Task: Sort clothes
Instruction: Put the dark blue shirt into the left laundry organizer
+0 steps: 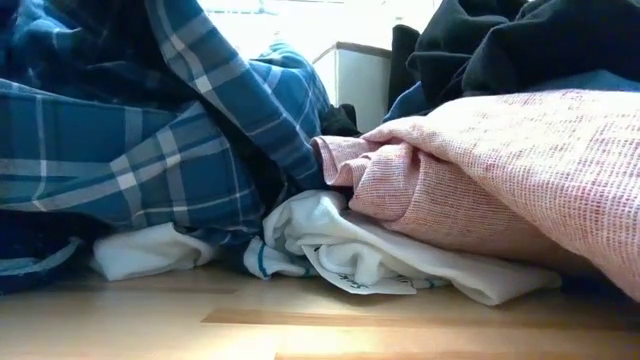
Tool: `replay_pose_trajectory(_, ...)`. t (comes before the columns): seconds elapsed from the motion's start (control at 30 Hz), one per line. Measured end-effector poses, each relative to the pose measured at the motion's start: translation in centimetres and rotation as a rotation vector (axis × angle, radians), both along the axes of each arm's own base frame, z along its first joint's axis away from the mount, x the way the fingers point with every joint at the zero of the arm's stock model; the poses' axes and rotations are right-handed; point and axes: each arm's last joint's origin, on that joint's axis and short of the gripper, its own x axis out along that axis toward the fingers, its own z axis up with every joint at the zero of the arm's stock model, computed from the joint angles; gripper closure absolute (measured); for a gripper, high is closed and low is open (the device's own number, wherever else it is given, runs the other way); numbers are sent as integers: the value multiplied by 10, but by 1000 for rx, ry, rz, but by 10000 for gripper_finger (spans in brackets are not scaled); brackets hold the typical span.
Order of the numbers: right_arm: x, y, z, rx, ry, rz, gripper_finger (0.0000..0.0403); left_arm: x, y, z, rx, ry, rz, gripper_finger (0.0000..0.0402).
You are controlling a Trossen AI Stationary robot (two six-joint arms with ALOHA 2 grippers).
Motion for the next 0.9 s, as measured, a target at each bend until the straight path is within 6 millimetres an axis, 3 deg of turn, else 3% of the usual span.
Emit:
replay_pose_trajectory(0.13,0,0,0,0,-1,-1,301,-2,3,34,62,-61,40,152)
replay_pose_trajectory(0.27,0,0,0,-1,-1,-3,301,-3,4,61,136,-78,54,144)
replay_pose_trajectory(0.5,0,-1,0,-12,-3,-16,301,-2,13,71,394,148,273,145)
replay_pose_trajectory(0.7,1,-6,0,-13,-4,-48,301,7,11,100,507,88,358,146)
replay_pose_trajectory(0.9,2,-11,0,-13,-3,-73,301,17,12,116,678,237,445,146)
